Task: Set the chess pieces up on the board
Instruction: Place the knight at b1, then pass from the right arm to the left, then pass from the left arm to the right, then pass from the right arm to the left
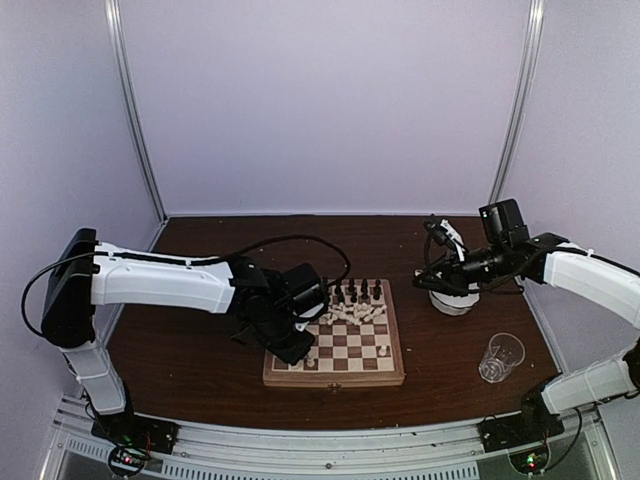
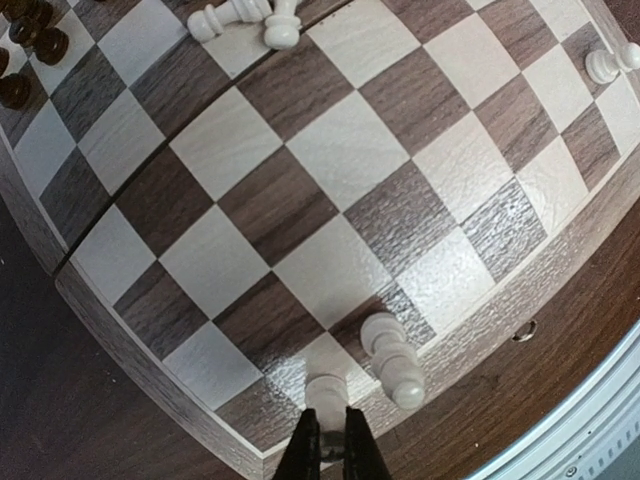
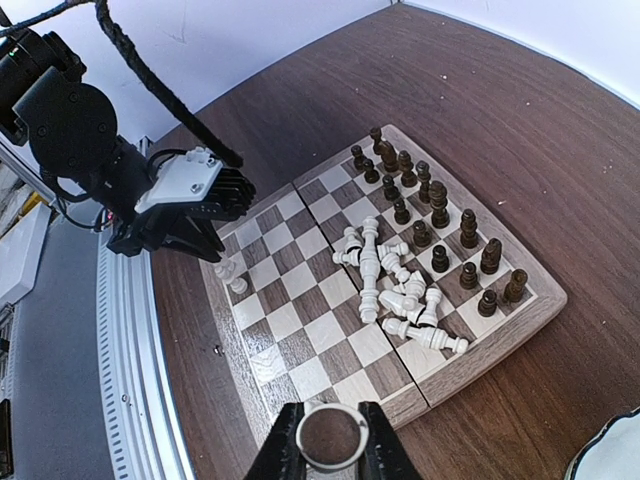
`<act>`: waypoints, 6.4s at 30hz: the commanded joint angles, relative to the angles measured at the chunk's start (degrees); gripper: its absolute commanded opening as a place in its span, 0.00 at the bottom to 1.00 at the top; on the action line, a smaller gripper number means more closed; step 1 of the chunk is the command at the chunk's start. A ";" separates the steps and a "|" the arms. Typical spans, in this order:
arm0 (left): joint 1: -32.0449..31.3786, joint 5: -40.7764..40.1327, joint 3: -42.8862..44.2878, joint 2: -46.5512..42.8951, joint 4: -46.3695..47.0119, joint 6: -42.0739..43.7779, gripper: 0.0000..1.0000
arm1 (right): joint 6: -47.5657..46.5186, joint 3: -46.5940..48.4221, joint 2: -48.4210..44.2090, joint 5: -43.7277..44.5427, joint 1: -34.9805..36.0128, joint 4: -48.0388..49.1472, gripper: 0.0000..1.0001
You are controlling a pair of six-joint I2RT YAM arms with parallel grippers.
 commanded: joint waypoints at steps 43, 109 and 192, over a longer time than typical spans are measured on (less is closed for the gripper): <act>-1.03 -8.33 -3.60 -19.64 40.25 14.44 0.55 | 50.04 9.28 8.82 -17.59 -0.06 30.33 0.02; -2.06 -14.14 7.08 -6.30 51.62 26.84 0.08 | 40.92 14.11 6.66 -16.34 0.87 17.01 0.60; 4.87 26.28 18.33 -8.02 17.54 1.08 0.23 | -31.18 39.84 12.81 33.02 32.00 -32.57 0.03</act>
